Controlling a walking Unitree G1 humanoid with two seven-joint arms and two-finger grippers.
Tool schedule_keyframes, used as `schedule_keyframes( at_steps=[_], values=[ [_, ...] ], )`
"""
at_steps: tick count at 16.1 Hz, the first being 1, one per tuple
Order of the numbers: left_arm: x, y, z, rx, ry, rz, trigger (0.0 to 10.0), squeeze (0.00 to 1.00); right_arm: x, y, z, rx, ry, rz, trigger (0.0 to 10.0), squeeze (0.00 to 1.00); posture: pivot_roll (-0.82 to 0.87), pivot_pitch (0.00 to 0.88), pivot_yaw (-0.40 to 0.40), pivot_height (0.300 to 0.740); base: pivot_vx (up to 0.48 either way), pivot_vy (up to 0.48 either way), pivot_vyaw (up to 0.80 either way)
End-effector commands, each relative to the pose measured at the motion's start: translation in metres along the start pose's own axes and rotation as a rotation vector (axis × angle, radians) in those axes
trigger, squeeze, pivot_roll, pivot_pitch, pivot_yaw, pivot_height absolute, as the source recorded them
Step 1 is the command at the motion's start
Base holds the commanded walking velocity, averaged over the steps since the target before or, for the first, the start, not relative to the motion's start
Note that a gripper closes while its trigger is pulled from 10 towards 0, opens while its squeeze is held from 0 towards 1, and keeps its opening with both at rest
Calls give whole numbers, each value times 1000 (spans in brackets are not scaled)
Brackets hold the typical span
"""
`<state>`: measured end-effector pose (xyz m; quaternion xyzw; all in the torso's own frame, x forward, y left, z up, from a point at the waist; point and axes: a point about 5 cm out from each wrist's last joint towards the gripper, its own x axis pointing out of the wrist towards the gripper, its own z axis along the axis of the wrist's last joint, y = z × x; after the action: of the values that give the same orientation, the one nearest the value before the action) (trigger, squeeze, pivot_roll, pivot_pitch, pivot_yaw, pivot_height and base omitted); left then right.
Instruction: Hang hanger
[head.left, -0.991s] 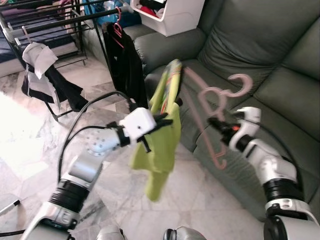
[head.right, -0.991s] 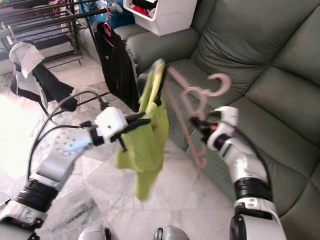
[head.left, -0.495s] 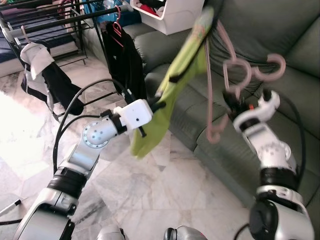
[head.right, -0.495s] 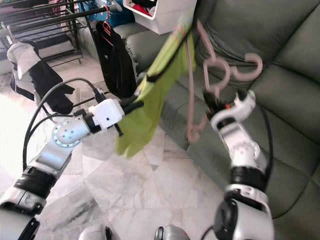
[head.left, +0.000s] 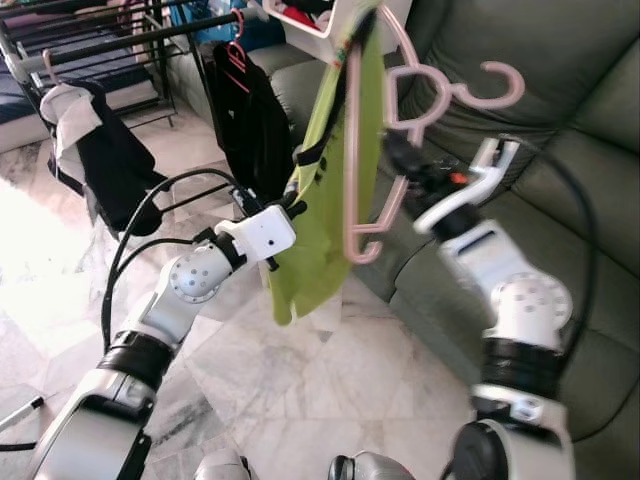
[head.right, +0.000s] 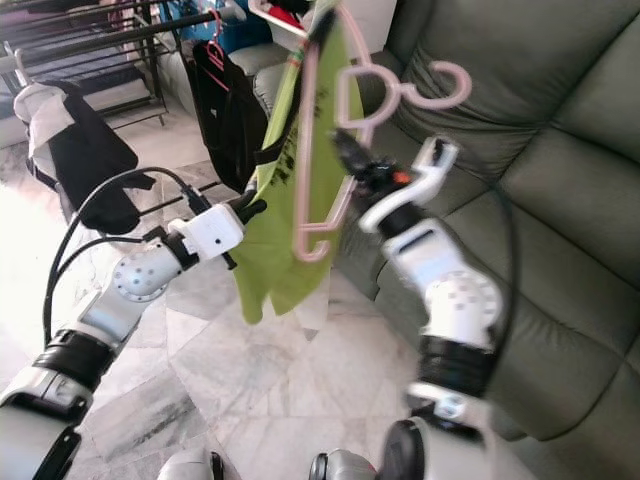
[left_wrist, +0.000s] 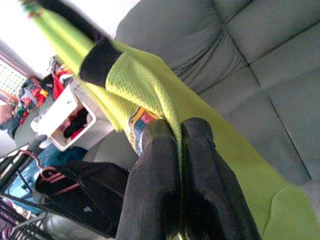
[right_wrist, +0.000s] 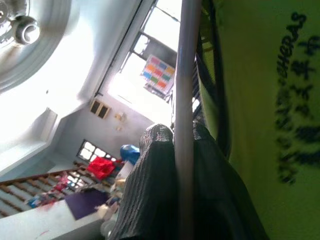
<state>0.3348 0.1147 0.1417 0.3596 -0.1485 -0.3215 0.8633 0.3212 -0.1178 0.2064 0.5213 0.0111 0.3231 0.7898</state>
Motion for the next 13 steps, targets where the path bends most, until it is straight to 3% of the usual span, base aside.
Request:
schedule_keyframes(
  at_steps=[1, 2, 4, 6, 7, 10, 11, 13],
  values=[
    [3, -2, 2, 16, -15, -11, 10000, 0, 1, 11, 8, -32, -37, 38, 10000, 0, -100, 43, -69, 740, 0, 0, 0],
    [6, 1, 8, 36, -48, 34, 10000, 0, 4, 9, 1, -3, -30, -21, 10000, 0, -98, 43, -70, 740, 0, 0, 0],
    [8, 9, 15, 36, -84, 97, 10000, 0, 2, -17, -1, -74, -62, -249, 10000, 0, -93, 42, -73, 740, 0, 0, 0],
    [3, 19, 4, 64, -36, 121, 10000, 0, -20, -34, -8, -268, 125, -275, 10000, 0, -87, 44, -75, 740, 0, 0, 0],
    [1, 22, 1, 71, -23, 123, 10000, 0, -27, -37, -8, -312, 164, -274, 10000, 0, -87, 44, -75, 740, 0, 0, 0],
    [-9, 43, -12, 95, 44, 168, 10000, 0, -71, -59, -11, -524, 481, -314, 10000, 0, -96, 47, -70, 740, 0, 0, 0],
    [-10, 53, -14, 94, 63, 192, 10000, 0, -98, -72, -13, -619, 659, -355, 10000, 0, -96, 47, -69, 740, 0, 0, 0],
    [-9, 61, -15, 100, 75, 200, 10000, 0, -127, -81, -8, -688, 819, -356, 10000, 0, -97, 48, -64, 740, 0, 0, 0]
  ],
)
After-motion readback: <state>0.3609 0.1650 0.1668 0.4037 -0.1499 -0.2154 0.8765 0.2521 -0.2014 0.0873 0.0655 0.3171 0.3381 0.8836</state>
